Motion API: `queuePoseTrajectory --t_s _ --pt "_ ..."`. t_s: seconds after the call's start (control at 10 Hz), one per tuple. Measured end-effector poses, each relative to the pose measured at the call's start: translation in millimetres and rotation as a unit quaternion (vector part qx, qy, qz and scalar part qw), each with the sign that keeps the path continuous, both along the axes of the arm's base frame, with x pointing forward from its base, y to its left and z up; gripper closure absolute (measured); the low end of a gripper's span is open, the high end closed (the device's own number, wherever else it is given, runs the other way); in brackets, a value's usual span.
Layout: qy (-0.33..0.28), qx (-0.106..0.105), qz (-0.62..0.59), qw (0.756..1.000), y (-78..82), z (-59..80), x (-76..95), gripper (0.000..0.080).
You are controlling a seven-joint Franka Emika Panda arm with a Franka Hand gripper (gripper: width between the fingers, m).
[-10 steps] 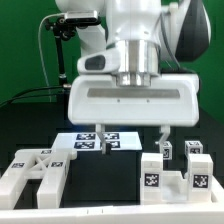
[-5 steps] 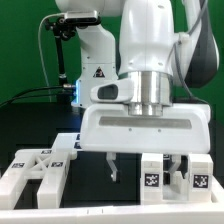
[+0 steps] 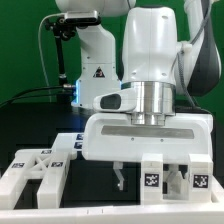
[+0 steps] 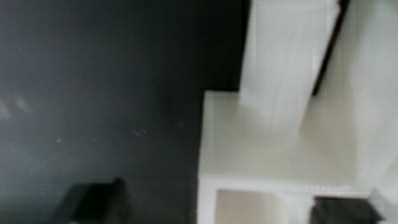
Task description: Assemble chair
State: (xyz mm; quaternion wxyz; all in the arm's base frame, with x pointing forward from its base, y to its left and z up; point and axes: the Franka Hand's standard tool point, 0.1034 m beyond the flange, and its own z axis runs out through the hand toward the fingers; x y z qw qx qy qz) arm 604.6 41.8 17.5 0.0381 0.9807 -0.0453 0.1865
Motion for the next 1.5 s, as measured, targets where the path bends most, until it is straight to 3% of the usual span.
queuePoseTrajectory --t_s 0.2,0.3,0.4,1.3,1.4,1.5 --pt "0.0 0.0 0.0 1.0 0.0 0.0 0.0 0.0559" --pt "0.0 0.0 0.0 1.0 -0.1 0.0 -0.1 0.0559" --pt "0.0 -0.001 -0.002 1.0 -2.6 0.3 0.1 0.0739" --pt "-0.003 -0.002 -0.002 1.0 -4.4 1.6 1.2 0.0765" --pt "0.011 -0.018 0.035 0.999 -21.9 5.7 -6.2 0.0765" --pt "0.041 -0.013 0.043 0.998 -44.3 13.9 -21.1 0.0765"
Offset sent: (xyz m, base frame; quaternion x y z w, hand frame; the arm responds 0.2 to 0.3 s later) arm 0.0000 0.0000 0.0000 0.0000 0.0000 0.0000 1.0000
